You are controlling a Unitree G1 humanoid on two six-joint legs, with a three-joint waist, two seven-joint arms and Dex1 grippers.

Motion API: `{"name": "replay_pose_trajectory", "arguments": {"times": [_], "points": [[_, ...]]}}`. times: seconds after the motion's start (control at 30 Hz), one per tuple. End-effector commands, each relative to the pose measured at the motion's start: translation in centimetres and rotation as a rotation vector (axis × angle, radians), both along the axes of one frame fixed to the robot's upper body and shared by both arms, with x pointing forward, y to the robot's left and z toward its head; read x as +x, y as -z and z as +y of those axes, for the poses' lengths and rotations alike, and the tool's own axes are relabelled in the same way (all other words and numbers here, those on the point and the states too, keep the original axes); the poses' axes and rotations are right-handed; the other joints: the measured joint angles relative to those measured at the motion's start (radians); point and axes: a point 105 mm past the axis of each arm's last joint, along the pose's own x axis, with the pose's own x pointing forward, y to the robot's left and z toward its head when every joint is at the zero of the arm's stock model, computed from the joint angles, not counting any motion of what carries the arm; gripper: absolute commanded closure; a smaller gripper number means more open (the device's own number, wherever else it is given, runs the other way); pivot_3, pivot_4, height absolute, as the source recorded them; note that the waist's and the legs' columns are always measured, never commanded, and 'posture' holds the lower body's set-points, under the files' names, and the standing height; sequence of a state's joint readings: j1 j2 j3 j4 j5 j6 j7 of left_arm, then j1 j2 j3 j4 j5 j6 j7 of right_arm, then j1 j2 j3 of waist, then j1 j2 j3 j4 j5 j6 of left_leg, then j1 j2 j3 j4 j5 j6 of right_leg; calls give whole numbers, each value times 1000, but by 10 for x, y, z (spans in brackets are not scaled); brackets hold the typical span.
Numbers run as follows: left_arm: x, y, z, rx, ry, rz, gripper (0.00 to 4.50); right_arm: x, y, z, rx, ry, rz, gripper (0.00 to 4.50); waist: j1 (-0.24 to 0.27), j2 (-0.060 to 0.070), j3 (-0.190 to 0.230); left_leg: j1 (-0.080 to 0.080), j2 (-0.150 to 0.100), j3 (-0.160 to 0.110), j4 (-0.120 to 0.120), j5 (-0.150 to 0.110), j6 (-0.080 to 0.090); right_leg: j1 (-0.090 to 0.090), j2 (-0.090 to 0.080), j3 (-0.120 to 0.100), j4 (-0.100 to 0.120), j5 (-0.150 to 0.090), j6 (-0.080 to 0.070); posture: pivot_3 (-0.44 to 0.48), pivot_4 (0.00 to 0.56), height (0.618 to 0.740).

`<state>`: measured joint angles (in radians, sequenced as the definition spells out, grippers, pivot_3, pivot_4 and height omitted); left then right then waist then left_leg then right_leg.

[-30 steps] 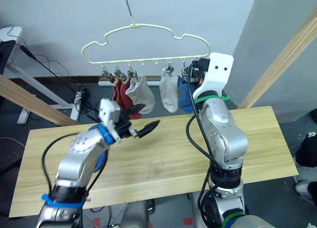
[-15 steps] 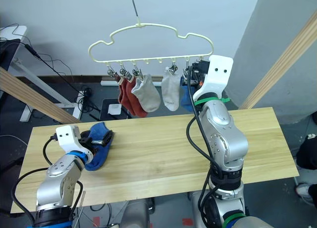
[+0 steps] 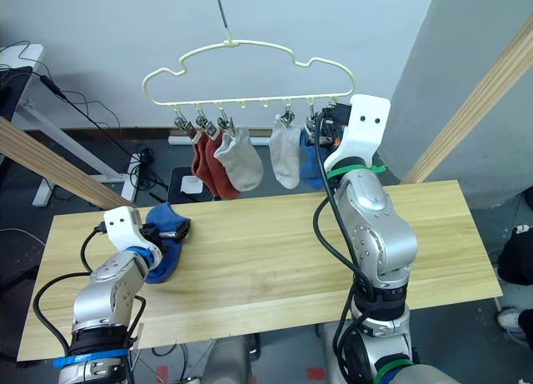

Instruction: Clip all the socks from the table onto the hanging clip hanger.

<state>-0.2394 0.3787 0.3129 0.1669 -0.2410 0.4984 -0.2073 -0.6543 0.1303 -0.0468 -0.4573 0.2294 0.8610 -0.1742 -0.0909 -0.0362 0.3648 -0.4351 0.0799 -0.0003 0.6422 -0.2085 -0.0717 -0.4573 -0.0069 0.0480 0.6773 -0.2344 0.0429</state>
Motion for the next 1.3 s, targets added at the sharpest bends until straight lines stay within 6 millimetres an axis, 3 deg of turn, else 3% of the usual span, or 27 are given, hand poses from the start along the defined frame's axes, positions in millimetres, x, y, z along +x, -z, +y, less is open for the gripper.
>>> {"name": "replay_pose_trajectory", "arguments": {"times": [0.03, 0.37, 0.5, 0.6, 0.73, 0.9, 1.03, 1.1, 1.3], "points": [[-11, 19, -3, 6, 24, 82, 543, -10, -15, 4, 19, -29, -66, 4372, -2, 0, 0, 0, 0, 0, 0, 0, 0, 0, 0, 0, 0, 0, 0, -171, 341, 740], [-13, 17, -11, 20, 107, 66, 3471, -9, -15, 3, 17, -27, -65, 4372, 0, 0, 0, 0, 0, 0, 0, 0, 0, 0, 0, 0, 0, -1, 1, -172, 343, 740], [-12, 7, -43, 30, 328, 8, 4396, -9, -15, 3, 17, -25, -67, 4372, 0, 0, 0, 0, 0, 1, -1, 0, 0, 0, 0, 0, 0, -1, 1, -174, 344, 740], [-7, -11, -70, 11, 487, -85, 4500, -8, -15, 2, 16, -22, -67, 4372, 1, 0, 0, 0, 0, 1, -1, 0, 0, 0, 0, 0, -1, -1, 1, -175, 343, 740], [-7, -42, -125, -47, 807, -188, 4500, -8, -15, 1, 13, -17, -68, 4372, 2, 0, 0, -1, 0, 0, -1, 0, 0, 0, 0, 0, -2, -1, 1, -176, 343, 740], [-18, -62, -163, -56, 1068, -236, 4500, -7, -16, -1, 12, -8, -70, 4372, -2, 0, 0, -1, 0, 1, -3, 0, 0, 0, 0, 0, -4, 0, 1, -185, 341, 740], [-31, -95, -222, -141, 1322, -317, 4500, -9, -18, -3, 13, 1, -77, 4372, -4, 0, 0, -1, 0, 0, -6, 0, 0, -1, 0, 0, -5, 0, 0, -194, 342, 740], [-31, -104, -237, -148, 1335, -359, 4500, -9, -19, -5, 16, 6, -79, 4372, -1, 0, 0, -2, 0, 0, -6, 0, 0, -1, 0, -1, -6, 0, 0, -198, 341, 740], [-13, -118, -256, -159, 1209, -423, 4500, -9, -20, -5, 20, 6, -81, 4372, -10, 0, 0, -2, 0, 0, -6, 0, 0, 0, 0, 0, -7, 0, 0, -201, 341, 740]]}}
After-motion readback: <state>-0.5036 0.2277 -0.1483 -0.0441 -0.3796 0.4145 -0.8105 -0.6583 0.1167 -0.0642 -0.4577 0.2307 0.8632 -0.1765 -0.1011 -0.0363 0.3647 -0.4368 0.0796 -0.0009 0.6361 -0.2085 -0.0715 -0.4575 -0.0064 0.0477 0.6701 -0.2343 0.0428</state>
